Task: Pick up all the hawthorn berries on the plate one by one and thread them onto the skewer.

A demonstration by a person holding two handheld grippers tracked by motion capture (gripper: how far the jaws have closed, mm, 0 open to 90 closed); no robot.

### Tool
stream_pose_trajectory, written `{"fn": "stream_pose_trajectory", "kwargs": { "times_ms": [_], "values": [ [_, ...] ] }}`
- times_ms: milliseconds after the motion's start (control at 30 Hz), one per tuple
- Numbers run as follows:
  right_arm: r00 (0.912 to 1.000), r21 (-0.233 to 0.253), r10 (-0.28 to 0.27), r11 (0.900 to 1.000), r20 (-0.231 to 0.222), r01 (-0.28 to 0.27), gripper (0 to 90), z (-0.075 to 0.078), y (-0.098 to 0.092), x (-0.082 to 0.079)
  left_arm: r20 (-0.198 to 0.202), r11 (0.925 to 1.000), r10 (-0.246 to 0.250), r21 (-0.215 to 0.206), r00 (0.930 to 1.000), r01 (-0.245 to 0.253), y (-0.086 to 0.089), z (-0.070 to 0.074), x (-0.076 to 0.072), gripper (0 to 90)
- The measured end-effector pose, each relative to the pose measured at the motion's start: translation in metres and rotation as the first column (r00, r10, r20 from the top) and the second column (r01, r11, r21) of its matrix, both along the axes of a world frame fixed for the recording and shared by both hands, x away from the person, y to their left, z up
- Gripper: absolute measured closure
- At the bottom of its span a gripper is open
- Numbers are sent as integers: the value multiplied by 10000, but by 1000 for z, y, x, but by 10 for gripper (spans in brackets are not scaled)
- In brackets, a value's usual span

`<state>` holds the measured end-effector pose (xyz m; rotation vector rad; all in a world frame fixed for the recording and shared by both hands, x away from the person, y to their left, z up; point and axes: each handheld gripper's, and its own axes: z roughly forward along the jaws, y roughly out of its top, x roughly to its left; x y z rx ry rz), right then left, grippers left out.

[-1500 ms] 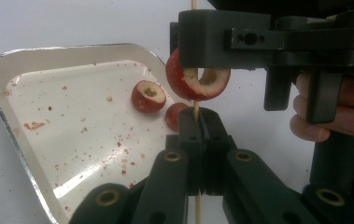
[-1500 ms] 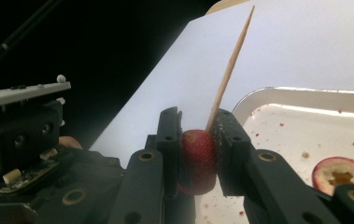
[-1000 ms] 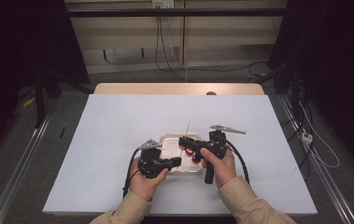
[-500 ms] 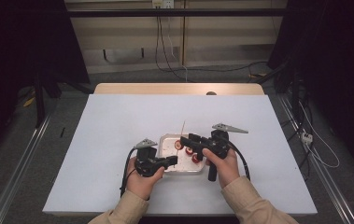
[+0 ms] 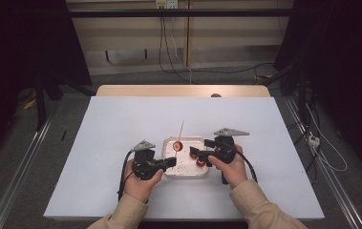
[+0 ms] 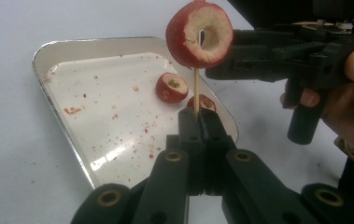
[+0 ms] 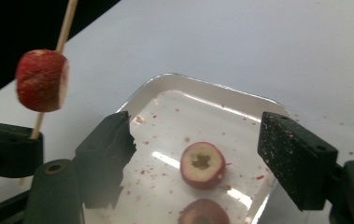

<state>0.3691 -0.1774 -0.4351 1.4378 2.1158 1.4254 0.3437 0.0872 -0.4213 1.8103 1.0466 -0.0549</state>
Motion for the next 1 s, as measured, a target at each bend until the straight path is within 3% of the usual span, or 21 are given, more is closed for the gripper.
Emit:
{"fn": "stream_pose_trajectory", "kwargs": {
  "times_ms": [67,367,567,733,833,1000],
  "values": [
    [10000,-129,-29,9999,40,29,315,-1,-1,2,-20,10000,9,-10,10000,-9,0,0,0,898],
    [9999,-706,110,9974,-129,-119,353,-4,-2,2,-24,9999,-111,85,9999,111,2,-1,-1,898],
    [9992,-1095,372,9932,-124,-383,485,-7,-1,1,-2,9999,-43,98,10000,43,2,0,-1,898],
    [9991,-983,373,9944,-187,-390,592,-11,2,4,29,10000,11,86,10000,-12,3,0,0,898],
    [9997,-914,123,9957,-226,-143,624,-14,3,6,61,9999,-20,133,10000,19,5,0,0,898],
    [9985,-709,176,9973,-520,-212,631,-21,6,9,34,9999,-4,121,10000,3,5,1,0,898]
  ]
}}
